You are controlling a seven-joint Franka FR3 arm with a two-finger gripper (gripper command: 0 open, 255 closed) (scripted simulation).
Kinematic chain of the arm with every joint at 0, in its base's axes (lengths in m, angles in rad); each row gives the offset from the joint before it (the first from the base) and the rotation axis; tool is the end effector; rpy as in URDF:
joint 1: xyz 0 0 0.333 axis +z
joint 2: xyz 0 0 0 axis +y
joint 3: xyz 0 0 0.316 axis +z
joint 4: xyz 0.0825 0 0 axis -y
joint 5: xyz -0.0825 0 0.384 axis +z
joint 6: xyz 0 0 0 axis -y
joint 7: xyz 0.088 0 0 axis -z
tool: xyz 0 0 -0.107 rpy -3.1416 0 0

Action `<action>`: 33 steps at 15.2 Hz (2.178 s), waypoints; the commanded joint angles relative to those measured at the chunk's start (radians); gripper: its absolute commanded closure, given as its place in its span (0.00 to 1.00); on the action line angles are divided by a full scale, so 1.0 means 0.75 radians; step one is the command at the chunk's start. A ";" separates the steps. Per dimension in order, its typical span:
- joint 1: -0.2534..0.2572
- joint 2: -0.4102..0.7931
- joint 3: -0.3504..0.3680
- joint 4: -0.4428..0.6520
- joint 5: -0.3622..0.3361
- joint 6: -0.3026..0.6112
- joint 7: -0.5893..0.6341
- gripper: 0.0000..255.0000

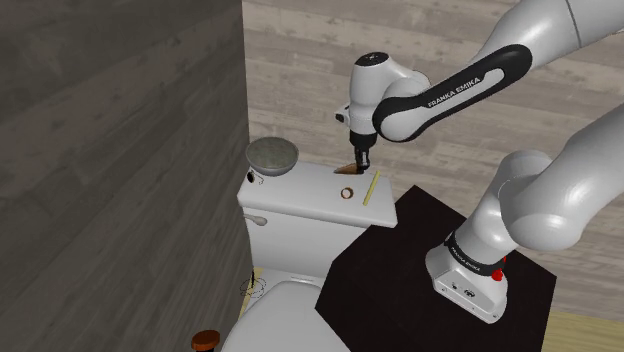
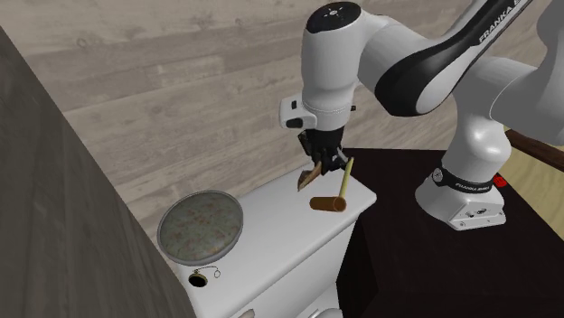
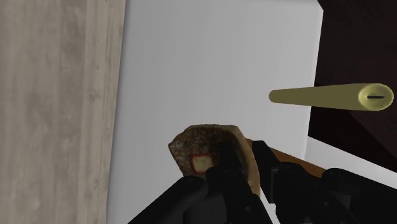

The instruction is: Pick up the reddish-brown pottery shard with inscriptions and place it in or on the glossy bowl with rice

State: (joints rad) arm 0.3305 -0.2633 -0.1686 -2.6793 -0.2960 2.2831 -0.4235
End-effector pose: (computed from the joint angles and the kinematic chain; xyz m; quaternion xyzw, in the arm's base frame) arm 0.3832 0.0590 0.3084 0.9153 0.3887 -0.0752 0.0742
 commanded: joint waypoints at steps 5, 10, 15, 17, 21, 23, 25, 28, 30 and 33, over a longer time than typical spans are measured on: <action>0.005 -0.092 0.007 0.046 0.018 -0.137 -0.026 1.00; 0.008 -0.155 0.014 0.091 0.031 -0.244 -0.043 1.00; 0.012 -0.207 0.022 0.143 0.043 -0.347 -0.059 1.00; 0.013 -0.225 0.025 0.166 0.048 -0.387 -0.065 1.00; 0.032 -0.133 0.038 0.284 0.073 -0.416 -0.059 1.00; 0.048 -0.033 0.047 0.390 0.094 -0.424 -0.050 1.00; 0.061 0.065 0.056 0.499 0.113 -0.438 -0.044 1.00; 0.076 0.210 0.069 0.673 0.140 -0.469 -0.037 1.00; 0.085 0.307 0.076 0.796 0.156 -0.497 -0.034 1.00; 0.095 0.453 0.086 0.994 0.178 -0.551 -0.031 1.00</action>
State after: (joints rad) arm 0.4000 0.0395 -0.1059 -1.9852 -0.1678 1.8848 -0.4460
